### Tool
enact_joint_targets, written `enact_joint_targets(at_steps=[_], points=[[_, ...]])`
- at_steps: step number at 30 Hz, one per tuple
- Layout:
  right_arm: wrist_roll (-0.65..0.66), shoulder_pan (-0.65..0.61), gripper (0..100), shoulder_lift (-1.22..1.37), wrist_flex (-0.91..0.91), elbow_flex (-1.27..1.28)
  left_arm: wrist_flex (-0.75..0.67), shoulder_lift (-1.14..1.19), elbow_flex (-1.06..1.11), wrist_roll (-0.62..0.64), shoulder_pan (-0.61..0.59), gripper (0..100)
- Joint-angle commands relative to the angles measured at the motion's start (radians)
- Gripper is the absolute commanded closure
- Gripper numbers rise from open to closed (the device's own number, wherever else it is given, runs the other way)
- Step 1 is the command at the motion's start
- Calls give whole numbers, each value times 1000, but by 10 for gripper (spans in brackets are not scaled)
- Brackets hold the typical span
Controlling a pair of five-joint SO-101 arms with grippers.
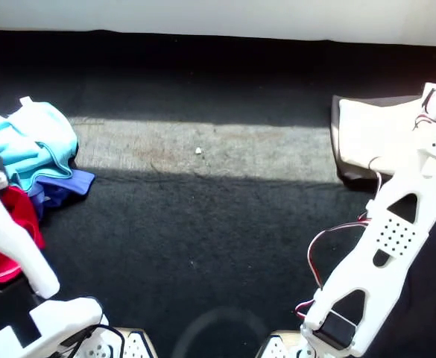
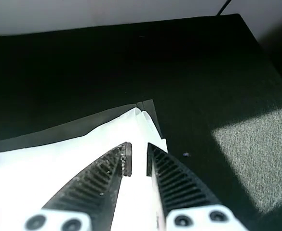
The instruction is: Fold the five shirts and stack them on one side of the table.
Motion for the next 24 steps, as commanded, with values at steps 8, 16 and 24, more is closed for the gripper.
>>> enact_joint_targets(at_steps=[8,16,24], points=[[-9,-113,775,-286,447,-36,-132,143,131,-238,-291,773],[-9,-142,776,-513,452,102,-265,335,216,-359,-371,773],[-12,-180,776,-1104,450,773,-265,406,208,-368,-294,786]])
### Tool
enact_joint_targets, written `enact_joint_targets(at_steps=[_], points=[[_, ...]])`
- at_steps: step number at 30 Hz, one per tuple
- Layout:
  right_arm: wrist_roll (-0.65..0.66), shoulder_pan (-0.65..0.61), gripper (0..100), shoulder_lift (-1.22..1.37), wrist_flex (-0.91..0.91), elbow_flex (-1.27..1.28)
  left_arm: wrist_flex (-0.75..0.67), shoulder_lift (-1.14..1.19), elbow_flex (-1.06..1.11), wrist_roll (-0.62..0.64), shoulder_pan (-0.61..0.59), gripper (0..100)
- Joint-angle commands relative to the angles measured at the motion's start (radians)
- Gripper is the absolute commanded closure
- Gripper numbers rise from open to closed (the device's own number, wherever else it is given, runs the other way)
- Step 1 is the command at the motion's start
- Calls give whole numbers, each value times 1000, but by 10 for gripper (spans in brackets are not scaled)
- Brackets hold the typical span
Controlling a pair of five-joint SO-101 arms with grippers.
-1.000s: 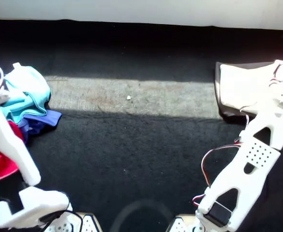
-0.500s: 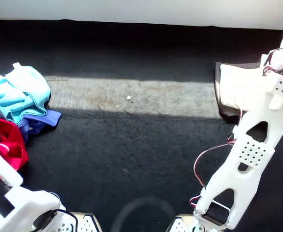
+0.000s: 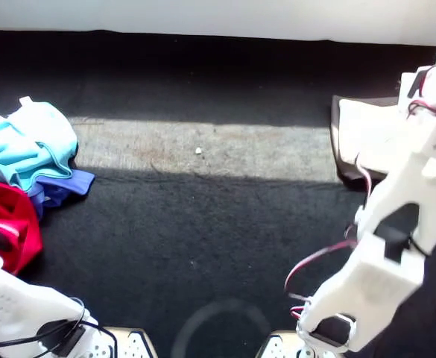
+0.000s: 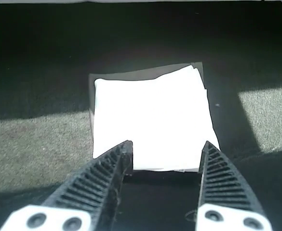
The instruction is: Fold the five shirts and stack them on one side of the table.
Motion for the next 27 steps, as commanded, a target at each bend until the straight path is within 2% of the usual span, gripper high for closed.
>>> enact_joint_targets(at_steps=[1,4,8,12,17,21,27], points=[[-12,-33,776,-363,8,326,-3,-15,-8,-9,48,817],[-12,-54,776,-591,7,558,20,-51,-8,-5,76,1000],[-9,-70,776,-811,4,855,78,-148,-10,5,156,992],[-8,-64,776,-909,-10,1119,153,-326,-10,101,303,991],[-8,-64,776,-938,-140,1360,241,-588,-8,250,645,992],[-11,-64,776,-938,-262,1523,235,-746,-10,353,967,992],[-11,-64,776,-938,-349,1698,58,-839,-12,364,1383,992]])
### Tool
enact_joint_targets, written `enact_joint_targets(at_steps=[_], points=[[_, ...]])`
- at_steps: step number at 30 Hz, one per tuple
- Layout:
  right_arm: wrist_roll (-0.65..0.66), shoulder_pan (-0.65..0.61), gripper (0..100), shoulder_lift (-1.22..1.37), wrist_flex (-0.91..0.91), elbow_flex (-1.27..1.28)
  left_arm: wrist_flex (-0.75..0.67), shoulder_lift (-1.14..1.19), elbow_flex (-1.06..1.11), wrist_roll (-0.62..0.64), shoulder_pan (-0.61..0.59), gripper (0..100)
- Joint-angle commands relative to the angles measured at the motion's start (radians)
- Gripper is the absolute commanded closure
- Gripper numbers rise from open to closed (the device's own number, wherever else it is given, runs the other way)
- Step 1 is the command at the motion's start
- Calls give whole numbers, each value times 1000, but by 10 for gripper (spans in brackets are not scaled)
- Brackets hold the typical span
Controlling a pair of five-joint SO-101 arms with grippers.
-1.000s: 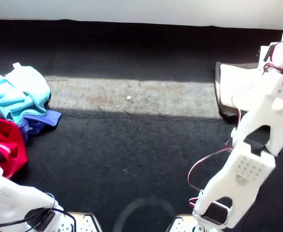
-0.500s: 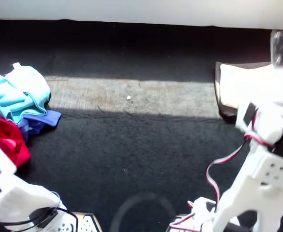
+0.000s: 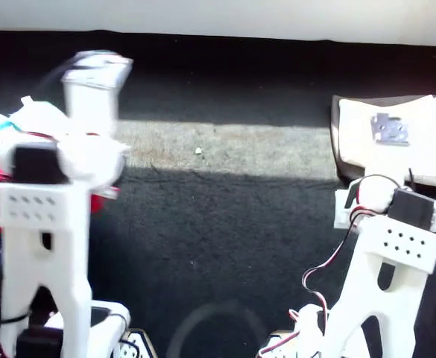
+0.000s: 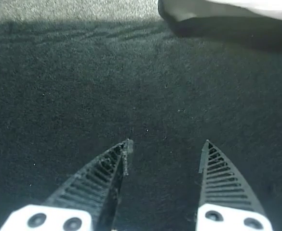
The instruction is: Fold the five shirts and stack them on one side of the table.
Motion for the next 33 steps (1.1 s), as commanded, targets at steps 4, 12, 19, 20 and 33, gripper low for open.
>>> enact_joint_targets(at_steps=[4,12,19,20,33], points=[[-8,-2,776,-21,-81,124,-216,-35,-12,9,389,992],[-9,-4,776,-21,-87,165,-229,-61,-134,9,604,992],[-9,-7,776,-21,-87,154,-29,-73,-318,9,595,990],[-9,-7,775,-21,-87,154,17,-68,-303,6,576,990],[-5,-24,770,-21,-108,150,40,30,412,-295,-239,860]])
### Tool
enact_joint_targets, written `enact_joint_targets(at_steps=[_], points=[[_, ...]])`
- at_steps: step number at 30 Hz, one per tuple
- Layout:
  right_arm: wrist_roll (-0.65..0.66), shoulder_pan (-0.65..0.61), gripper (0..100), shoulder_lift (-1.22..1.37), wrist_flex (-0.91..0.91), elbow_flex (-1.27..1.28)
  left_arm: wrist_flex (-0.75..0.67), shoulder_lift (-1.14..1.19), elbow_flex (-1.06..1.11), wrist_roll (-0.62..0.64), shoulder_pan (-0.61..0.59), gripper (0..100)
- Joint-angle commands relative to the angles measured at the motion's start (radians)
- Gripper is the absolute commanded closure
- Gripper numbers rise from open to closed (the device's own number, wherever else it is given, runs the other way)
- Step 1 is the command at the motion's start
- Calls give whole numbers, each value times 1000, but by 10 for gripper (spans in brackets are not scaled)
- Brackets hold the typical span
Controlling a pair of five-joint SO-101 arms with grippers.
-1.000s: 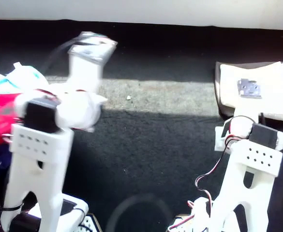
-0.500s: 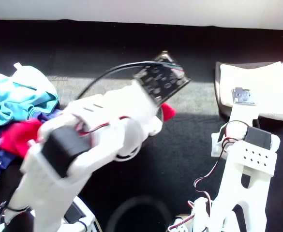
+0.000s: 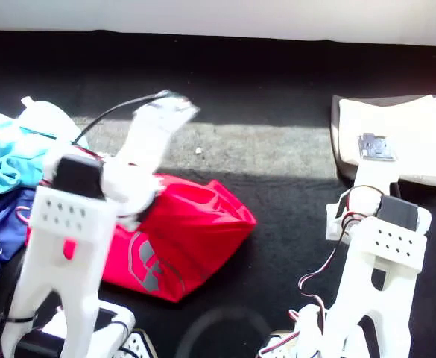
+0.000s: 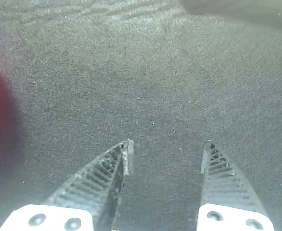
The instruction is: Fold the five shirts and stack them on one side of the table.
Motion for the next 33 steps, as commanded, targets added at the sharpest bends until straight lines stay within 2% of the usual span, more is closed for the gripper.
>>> enact_joint_targets(at_steps=[1,6,10,14,17,23,28,33], points=[[-5,-44,769,-19,-5,-22,-77,53,162,-132,-251,843],[-9,-185,698,12,-1,-113,-163,196,246,-253,-453,836],[-9,-254,698,163,1,-269,-176,292,245,-259,-493,836],[-87,-305,698,360,2,-498,-172,314,245,-258,-476,835],[-124,-412,698,521,30,-696,-169,320,249,-255,-453,834],[-150,-630,698,900,111,-1070,-187,318,248,-172,-371,833],[-152,-713,698,1159,180,-1331,-218,323,254,-100,-305,832],[-149,-765,698,1366,206,-1518,-218,323,255,-86,-243,833]])
